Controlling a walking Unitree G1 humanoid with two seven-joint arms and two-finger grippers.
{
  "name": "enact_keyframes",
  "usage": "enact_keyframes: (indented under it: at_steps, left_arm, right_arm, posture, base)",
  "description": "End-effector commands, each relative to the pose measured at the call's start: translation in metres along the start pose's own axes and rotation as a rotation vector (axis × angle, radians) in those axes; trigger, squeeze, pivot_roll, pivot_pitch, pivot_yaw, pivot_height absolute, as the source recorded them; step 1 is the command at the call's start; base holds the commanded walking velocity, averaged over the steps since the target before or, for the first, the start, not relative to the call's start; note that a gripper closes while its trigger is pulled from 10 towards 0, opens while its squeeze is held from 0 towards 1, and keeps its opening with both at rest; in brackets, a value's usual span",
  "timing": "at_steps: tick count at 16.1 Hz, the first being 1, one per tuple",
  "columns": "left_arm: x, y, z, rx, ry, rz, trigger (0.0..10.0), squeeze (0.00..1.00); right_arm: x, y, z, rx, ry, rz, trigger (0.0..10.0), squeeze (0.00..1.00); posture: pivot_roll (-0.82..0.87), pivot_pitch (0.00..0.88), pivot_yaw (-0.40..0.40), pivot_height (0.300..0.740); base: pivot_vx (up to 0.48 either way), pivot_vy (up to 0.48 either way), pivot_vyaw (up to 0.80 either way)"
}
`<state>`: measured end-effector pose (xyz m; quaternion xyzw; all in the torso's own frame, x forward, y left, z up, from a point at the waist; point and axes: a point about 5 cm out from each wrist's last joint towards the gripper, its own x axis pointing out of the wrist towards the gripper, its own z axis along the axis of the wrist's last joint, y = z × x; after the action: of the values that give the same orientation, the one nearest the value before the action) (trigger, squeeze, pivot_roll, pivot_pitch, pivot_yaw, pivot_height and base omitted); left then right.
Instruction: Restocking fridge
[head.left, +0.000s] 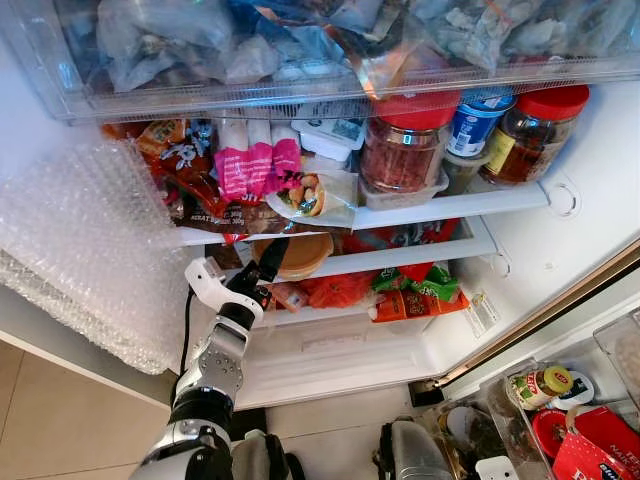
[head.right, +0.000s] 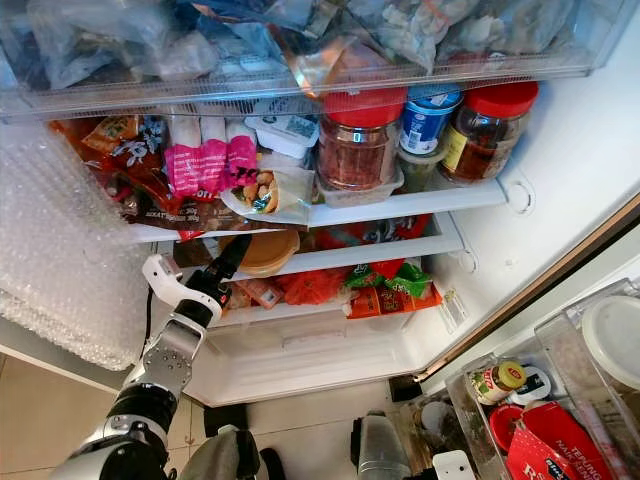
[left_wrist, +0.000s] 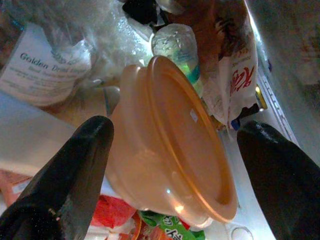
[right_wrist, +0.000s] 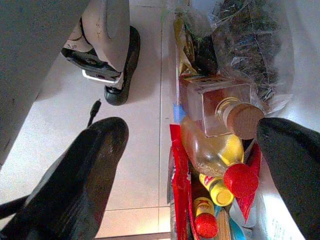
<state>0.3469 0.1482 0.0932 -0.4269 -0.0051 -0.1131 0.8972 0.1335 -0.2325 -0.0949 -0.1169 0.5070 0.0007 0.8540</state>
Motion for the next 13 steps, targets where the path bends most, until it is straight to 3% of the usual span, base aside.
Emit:
enact_keyframes:
  at_steps: [1, 13]
  left_arm:
    - [-0.005, 0.002, -0.003, 0.002, 0.015, 0.009, 10.0, 0.0]
    - [-0.024, -0.008, -0.009, -0.055, 0.131, -0.056, 10.0, 0.0]
  right_arm:
    - [-0.002, 0.007, -0.013, -0.001, 0.043, 0.022, 10.0, 0.0]
    - [-0.002, 0.007, -0.012, -0.001, 0.041, 0.022, 10.0, 0.0]
  posture:
    - [-0.2, 0.188, 0.025, 0.664]
    - [-0.19, 0.209, 0.028, 0.664]
  base:
    - [0.0, 0.0, 0.0]
    - [0.0, 0.0, 0.0]
